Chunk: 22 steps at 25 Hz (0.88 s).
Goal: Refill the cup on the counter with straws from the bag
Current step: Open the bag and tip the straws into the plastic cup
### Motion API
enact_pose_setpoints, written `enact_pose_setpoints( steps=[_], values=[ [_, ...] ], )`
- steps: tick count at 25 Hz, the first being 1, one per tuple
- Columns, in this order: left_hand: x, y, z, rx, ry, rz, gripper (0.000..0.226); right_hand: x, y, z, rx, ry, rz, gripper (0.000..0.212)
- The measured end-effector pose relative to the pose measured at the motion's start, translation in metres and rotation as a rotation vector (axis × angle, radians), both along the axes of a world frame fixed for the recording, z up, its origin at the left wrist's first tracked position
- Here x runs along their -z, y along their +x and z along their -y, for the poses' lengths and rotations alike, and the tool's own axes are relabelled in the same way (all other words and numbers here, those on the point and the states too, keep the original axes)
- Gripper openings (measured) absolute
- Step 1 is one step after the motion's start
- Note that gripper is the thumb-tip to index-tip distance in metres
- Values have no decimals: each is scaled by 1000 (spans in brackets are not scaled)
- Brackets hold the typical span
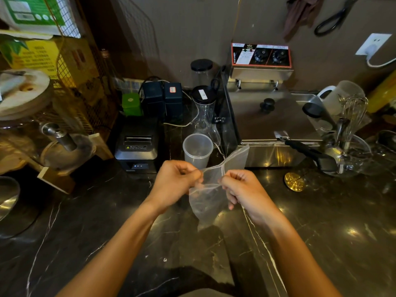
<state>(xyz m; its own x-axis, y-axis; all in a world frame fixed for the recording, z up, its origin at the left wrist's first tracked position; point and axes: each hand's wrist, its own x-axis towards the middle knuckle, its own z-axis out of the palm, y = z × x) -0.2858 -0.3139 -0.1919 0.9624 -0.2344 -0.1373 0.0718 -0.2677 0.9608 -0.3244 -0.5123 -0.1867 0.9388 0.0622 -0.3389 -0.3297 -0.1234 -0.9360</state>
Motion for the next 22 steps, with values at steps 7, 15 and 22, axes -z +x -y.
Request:
enact_pose_setpoints(
  steps=[7,15,22],
  values=[
    [-19,-2,5,242,20,-37,13,-2,3,-3,80,-262,103,22],
    [-16,-7,11,169,226,179,15,-9,0,4,-29,-495,193,29],
    [-15,2,-10,-132,325,164,17,-16,-3,38,120,-602,106,31]
  ],
)
